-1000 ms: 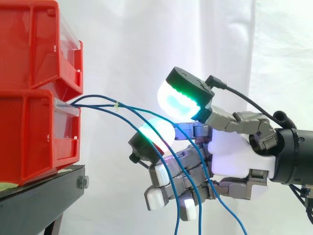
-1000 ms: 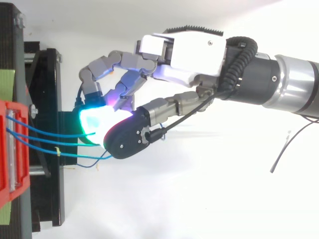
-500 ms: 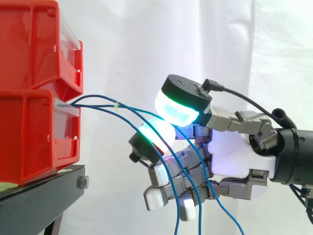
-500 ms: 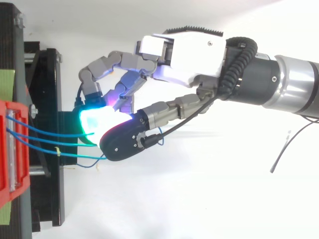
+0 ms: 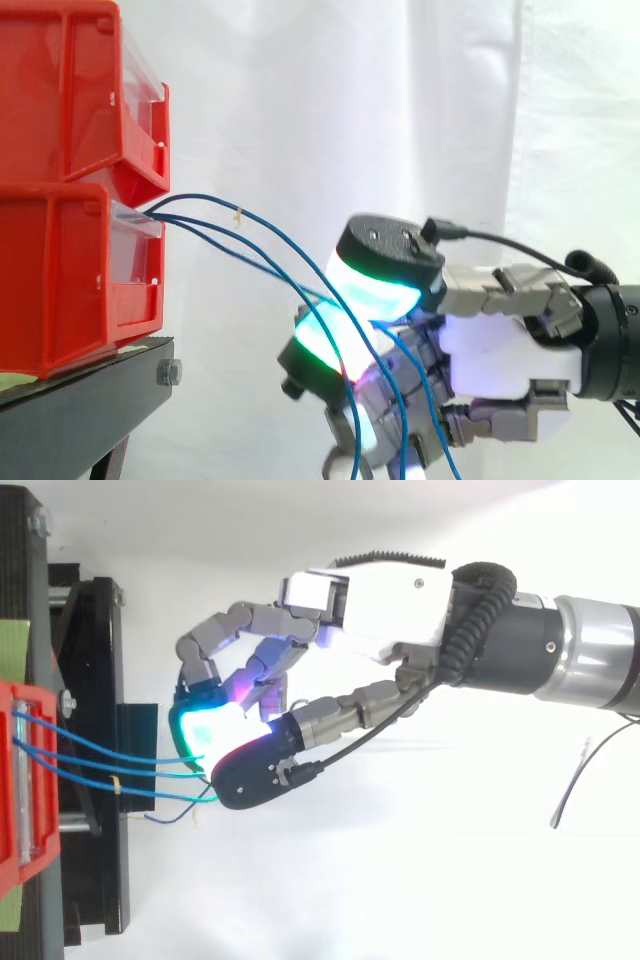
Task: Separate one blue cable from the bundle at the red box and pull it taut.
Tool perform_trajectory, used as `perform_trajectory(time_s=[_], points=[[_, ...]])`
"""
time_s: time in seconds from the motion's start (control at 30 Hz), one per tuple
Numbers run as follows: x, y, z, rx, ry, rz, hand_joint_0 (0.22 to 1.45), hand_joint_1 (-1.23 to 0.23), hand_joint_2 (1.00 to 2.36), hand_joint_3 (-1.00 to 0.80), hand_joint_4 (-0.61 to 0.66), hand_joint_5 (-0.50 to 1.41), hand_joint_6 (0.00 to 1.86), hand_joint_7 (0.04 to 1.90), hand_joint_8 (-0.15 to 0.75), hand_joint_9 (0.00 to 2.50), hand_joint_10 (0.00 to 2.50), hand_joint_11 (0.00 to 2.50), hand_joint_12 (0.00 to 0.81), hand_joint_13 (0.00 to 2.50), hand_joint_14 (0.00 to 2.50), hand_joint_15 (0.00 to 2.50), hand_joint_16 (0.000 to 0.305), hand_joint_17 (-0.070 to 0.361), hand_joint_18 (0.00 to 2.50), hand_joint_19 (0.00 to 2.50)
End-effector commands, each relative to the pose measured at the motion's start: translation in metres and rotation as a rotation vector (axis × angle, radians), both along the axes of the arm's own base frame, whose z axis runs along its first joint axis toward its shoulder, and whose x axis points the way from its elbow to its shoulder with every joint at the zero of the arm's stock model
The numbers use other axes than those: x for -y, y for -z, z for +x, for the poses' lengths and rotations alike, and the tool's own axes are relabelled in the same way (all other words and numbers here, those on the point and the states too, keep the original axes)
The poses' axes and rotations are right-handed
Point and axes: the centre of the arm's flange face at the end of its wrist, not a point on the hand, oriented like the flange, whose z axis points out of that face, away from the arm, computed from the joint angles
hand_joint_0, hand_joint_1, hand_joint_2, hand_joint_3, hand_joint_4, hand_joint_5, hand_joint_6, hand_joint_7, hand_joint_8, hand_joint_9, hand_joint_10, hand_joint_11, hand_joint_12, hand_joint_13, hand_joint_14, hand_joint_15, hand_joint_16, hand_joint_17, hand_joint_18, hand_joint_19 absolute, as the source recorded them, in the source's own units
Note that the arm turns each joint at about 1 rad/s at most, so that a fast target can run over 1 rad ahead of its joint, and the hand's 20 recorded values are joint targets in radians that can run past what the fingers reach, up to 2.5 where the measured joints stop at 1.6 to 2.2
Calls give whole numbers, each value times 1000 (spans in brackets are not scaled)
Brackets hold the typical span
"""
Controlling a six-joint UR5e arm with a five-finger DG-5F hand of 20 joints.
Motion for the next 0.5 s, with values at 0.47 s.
perform_trajectory(time_s=[0.47], points=[[3, -3, -37, -78, 18, -45, 579, -686, 1035, -29, -25, -176, 854, 1379, 322, 900, 22, 1152, 347, 866, 18, 528, 46, 104, 865, 693]])
